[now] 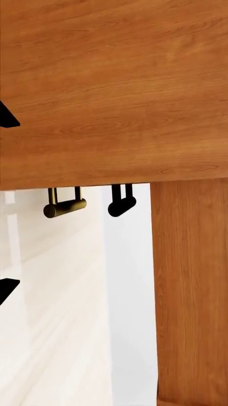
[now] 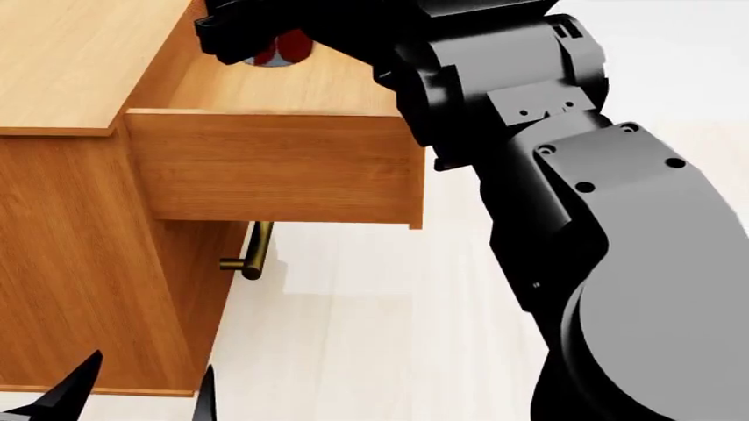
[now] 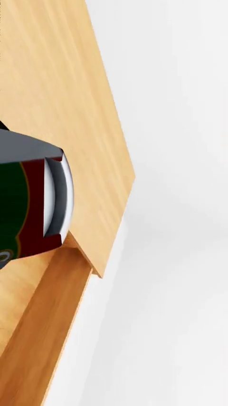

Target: Put the ketchup in the top drawer of the cabinet.

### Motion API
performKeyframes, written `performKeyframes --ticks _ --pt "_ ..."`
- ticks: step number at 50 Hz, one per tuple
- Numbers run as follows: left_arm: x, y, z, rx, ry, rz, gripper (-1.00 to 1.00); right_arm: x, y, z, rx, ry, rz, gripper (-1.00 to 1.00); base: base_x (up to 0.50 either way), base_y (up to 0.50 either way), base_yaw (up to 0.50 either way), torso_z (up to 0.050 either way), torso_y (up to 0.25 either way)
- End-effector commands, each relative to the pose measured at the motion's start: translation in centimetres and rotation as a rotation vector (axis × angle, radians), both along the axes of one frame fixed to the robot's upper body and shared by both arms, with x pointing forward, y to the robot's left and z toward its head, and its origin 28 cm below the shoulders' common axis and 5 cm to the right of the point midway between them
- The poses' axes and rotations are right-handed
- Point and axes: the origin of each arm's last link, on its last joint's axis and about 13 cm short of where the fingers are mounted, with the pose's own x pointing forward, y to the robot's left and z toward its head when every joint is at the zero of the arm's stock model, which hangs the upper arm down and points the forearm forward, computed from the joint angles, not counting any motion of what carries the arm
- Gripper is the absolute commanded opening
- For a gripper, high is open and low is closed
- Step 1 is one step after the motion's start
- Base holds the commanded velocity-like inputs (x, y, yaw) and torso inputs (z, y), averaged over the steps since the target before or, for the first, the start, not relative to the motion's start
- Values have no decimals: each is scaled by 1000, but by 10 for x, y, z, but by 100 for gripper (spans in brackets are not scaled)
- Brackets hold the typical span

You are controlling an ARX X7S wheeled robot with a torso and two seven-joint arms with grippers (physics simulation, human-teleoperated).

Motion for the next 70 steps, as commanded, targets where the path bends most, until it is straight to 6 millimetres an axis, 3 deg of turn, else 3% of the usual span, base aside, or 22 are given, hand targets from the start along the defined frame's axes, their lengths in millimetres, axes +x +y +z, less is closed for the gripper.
performKeyframes --ticks 1,65,67,70 --pt "1 0 -1 -2 1 0 100 0 1 -3 -6 8 -8 -100 0 0 0 0 0" --pt "-2 0 -1 1 0 0 100 3 0 -25 -74 23 -10 -100 0 0 0 0 0" --pt "-2 0 -1 2 1 0 100 4 0 -33 -75 23 -10 -100 0 0 0 0 0" --pt "-2 0 -2 1 2 -1 100 3 0 -28 -78 24 -12 -100 0 0 0 0 0"
